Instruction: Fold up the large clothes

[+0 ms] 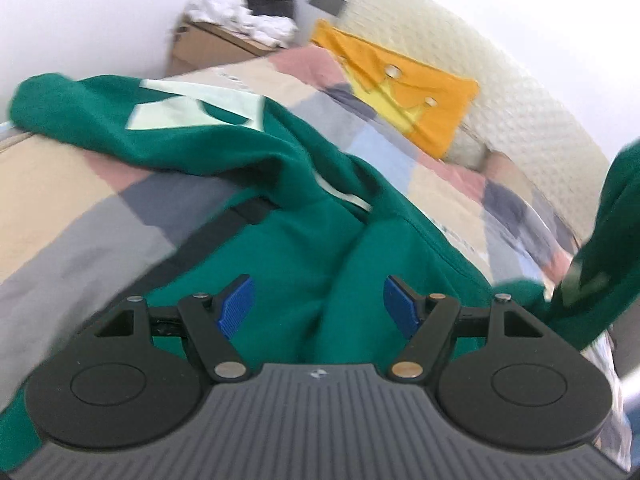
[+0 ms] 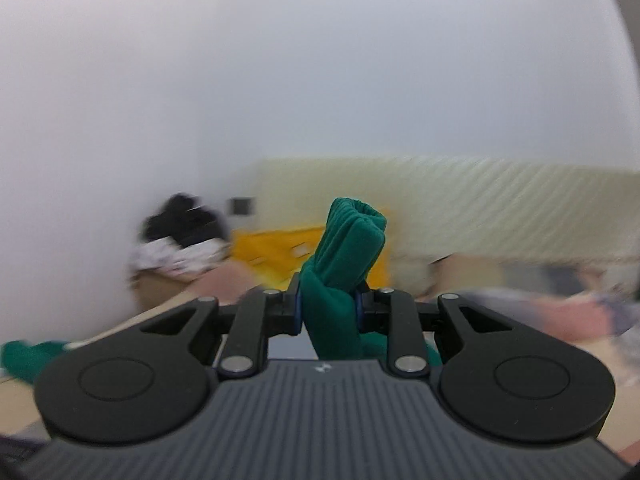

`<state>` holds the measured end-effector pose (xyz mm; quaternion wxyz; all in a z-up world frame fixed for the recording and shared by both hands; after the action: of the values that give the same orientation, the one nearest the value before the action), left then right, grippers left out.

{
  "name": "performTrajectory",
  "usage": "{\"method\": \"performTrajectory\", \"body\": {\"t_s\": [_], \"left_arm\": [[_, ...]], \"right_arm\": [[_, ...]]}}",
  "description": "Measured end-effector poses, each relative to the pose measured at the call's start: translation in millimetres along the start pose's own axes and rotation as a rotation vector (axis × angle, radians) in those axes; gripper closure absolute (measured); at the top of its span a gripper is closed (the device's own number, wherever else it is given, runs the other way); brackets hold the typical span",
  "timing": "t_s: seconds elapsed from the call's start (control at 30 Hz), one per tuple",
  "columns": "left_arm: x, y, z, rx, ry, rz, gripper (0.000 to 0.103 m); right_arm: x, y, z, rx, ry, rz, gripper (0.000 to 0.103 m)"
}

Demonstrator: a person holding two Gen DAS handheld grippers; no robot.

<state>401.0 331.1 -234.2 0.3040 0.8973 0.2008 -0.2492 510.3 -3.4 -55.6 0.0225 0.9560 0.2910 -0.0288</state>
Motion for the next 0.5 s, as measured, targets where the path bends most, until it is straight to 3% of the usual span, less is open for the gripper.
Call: {"method": "performTrajectory", "body": {"t_s": [0.17,0.3,0.5], "left_arm": [[-3.1,-31.8,-11.8,-0.116,0.016,-0.005,0.027],[8.1,-50.7,-18.8,-0.123,0.029,-0.071,0.027],[31.7,-55.6,-17.9,-0.127,0.01,-0.068,0.027]], "right_arm": [[7.5,-74.5,82.7,-0.009,-0.121,-0.115,0.077],[17.3,-116.8,140.5,-0.03,-0.244,-0.201,0.077],[22.2,-150.6,200.5,-0.037,-0.383,-0.241,0.076]]}}
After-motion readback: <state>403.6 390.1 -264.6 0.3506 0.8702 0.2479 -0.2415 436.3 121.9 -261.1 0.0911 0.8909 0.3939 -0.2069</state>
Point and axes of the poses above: each gripper's, at about its wrist camera, not at the fingertips, and x roughly the way its jaws point, y to its right, z to its underside, the point moved 5 cm from there along x, roughly the way its jaws point, and after that the axes turned 2 degrees about -z, right-handed, at the moved point
